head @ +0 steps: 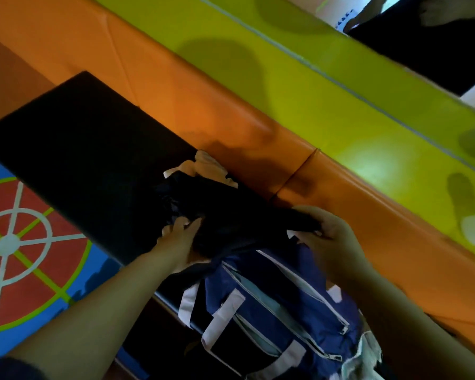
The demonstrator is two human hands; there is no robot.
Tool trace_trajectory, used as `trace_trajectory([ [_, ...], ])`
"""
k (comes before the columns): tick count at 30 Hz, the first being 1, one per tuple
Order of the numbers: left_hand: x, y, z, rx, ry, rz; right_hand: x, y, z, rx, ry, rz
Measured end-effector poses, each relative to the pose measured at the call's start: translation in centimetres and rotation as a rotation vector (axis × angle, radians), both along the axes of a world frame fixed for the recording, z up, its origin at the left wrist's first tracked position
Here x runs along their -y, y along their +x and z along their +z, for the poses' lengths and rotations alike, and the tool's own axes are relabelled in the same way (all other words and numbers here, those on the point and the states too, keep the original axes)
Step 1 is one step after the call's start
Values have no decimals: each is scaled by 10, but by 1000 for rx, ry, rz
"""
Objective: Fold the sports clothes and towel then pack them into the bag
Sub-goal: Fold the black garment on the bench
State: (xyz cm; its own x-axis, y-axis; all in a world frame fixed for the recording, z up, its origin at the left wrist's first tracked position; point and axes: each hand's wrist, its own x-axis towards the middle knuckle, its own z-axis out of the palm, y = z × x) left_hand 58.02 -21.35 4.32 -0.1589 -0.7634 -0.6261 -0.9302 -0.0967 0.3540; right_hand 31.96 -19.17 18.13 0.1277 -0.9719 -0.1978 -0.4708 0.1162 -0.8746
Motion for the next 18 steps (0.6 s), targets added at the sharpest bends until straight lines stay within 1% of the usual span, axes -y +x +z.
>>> trace_trajectory([
  [2,4,-12,-12,51,-33,-8,-4,-12,12,31,-48,-39],
  [4,7,-23,-17,22,-46,13,-9,-27,21,102,-98,-82],
  [5,8,-28,-17,-58,-48,66,-12,-33,26,145,-118,-110],
  [8,7,-47,-4,-443,16,347,-25,-54,39,249,-112,-157],
  [9,9,-53,2,-545,27,417,-28,-59,42,260,-100,-176],
  [10,10,-59,11,-607,25,449,-32,-63,45,260,-85,-188],
  [11,11,-64,20,-639,8,454,-36,-68,47,242,-64,-213],
  [13,13,-73,40,-633,-51,428,-43,-76,51,192,-6,-297],
  [15,16,-79,63,-593,-101,366,-51,-89,49,67,39,-364],
  [18,19,-91,105,-633,-87,244,-63,-107,47,-116,78,-406],
])
